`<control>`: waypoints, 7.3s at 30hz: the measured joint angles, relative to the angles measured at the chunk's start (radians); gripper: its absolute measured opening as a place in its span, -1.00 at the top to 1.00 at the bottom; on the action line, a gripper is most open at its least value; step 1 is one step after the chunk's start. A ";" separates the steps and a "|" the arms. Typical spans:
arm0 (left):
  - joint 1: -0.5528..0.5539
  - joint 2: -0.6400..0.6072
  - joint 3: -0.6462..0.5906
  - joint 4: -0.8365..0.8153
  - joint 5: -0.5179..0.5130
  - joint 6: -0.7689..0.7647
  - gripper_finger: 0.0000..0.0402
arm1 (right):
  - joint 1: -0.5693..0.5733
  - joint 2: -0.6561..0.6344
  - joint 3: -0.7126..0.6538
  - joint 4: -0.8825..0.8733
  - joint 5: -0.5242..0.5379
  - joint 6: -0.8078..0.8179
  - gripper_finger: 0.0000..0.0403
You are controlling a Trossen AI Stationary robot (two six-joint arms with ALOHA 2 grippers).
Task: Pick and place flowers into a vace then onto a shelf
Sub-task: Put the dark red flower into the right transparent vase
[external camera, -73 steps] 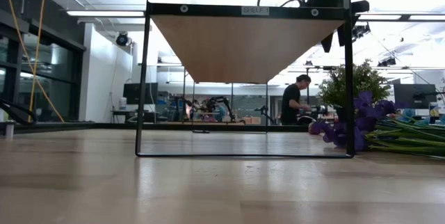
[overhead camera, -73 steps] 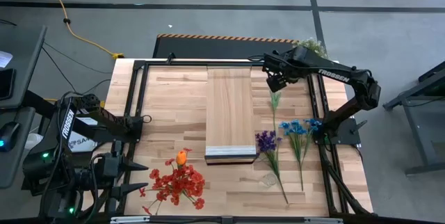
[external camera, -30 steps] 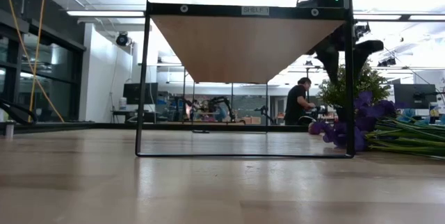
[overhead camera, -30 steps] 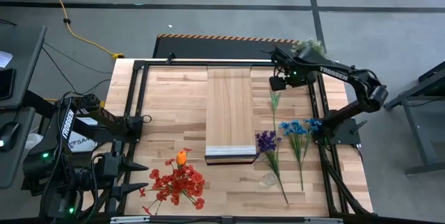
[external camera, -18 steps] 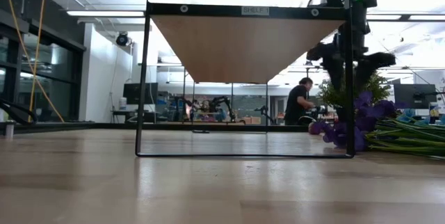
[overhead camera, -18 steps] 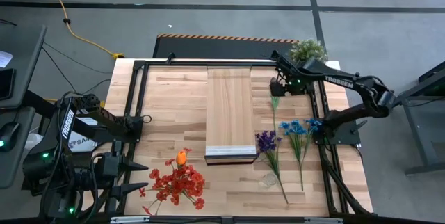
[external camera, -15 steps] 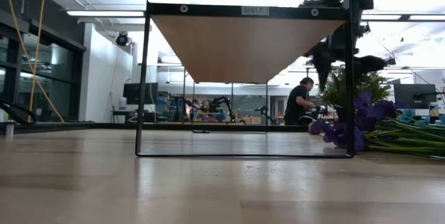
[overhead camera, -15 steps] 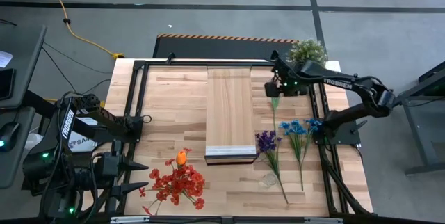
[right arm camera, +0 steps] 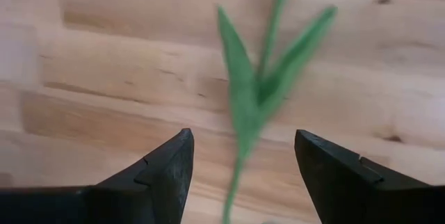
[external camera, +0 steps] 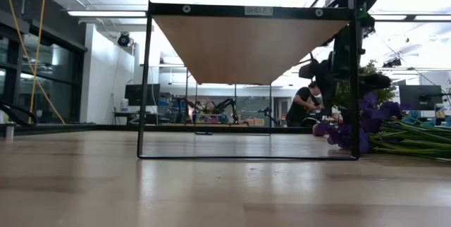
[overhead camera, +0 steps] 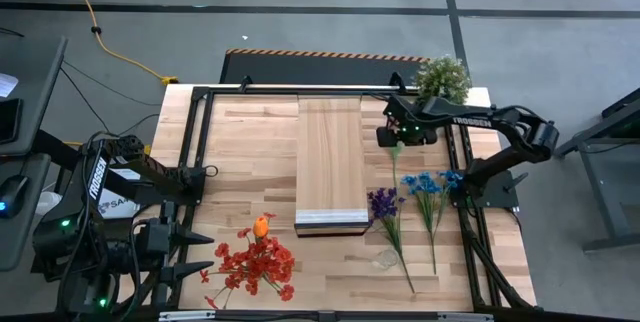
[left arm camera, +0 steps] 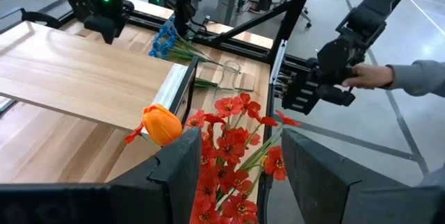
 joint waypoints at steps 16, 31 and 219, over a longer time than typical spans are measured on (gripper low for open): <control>0.000 0.000 0.000 0.000 -0.003 0.000 -0.16 | 0.000 0.000 -0.154 0.174 0.000 0.085 -0.19; 0.000 0.000 0.000 0.000 -0.019 0.000 -0.16 | 0.000 0.001 -0.190 0.199 0.027 0.136 -0.18; 0.000 0.000 0.000 0.007 0.062 -0.005 -0.16 | 1.123 -0.617 -0.106 0.984 0.136 -0.669 0.99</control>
